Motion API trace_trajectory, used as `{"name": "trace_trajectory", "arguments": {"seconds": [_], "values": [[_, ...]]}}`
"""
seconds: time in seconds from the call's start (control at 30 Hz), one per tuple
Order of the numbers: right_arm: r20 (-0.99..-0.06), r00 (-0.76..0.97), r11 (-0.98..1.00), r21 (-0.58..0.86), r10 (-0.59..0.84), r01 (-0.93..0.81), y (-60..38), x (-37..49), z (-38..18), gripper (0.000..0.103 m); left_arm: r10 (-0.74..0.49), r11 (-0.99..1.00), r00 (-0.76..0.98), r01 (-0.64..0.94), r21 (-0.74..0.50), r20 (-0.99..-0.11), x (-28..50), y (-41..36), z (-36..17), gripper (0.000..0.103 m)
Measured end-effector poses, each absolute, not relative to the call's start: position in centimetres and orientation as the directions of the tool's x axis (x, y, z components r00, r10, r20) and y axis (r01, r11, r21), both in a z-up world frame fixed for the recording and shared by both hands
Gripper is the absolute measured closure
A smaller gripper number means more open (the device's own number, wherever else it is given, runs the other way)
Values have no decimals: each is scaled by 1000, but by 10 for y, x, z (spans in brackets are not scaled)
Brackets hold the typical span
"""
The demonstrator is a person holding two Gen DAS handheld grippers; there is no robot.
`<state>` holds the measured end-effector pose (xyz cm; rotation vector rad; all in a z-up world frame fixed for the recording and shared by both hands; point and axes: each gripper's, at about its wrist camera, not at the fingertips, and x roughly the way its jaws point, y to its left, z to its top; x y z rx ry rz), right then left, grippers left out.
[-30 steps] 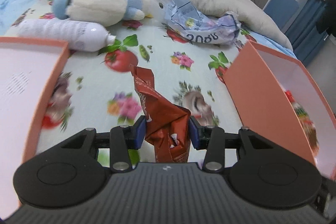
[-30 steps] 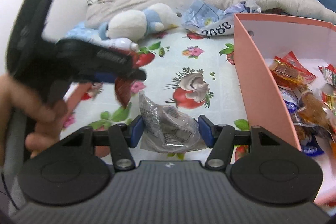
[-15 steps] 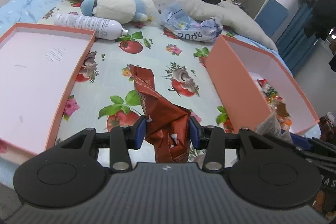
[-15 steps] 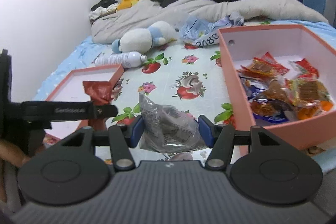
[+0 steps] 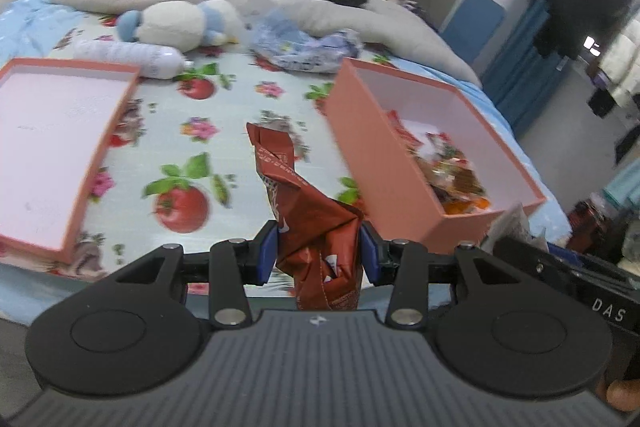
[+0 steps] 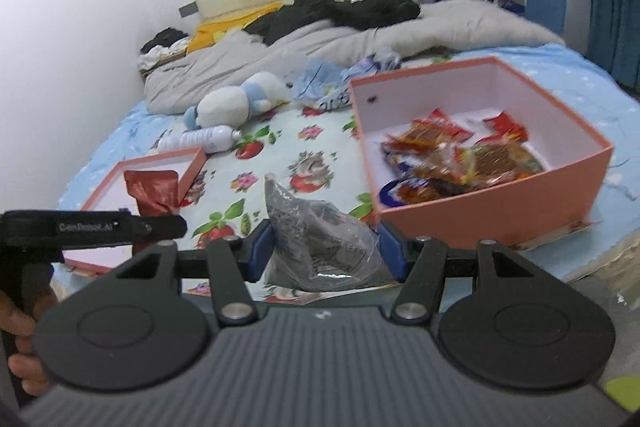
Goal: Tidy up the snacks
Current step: 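Lift both held bags and carry them over the deep pink box, then open both tools to drop the bags into the deep pink box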
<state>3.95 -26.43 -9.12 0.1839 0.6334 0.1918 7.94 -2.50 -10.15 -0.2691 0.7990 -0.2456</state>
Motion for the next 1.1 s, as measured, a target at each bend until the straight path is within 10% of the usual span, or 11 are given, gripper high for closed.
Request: {"name": "trace_trajectory", "arguments": {"seconds": [1.1], "values": [[-545,837,968,236,54,91,-380,148,-108,43,-498,866,556,360,-348,-665,258,-182,-87,55]]}}
